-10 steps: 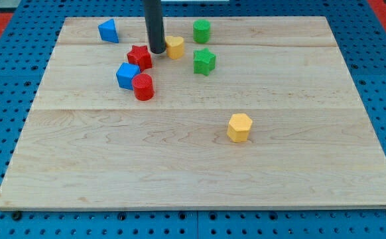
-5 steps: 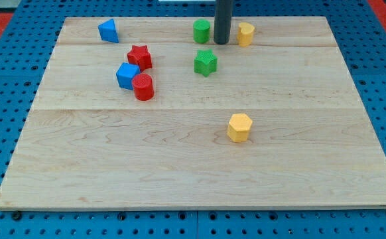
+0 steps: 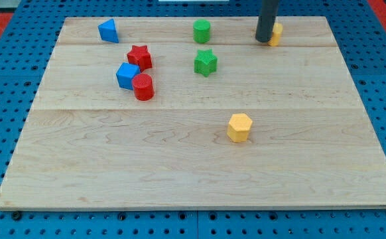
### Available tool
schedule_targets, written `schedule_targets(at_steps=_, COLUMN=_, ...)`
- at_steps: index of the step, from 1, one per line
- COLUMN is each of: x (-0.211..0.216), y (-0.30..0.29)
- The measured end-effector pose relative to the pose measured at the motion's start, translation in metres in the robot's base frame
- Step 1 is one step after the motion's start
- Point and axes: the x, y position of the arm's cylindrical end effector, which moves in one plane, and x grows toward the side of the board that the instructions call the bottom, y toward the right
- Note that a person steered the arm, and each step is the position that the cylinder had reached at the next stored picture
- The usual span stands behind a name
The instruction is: Move the yellow heart towards the top right
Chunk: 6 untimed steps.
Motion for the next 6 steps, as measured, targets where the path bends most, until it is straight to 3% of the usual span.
schedule_targets(at_steps=4, x=0.035, y=-0.006)
schedule_targets(at_steps=6, x=0.057, y=-0.043)
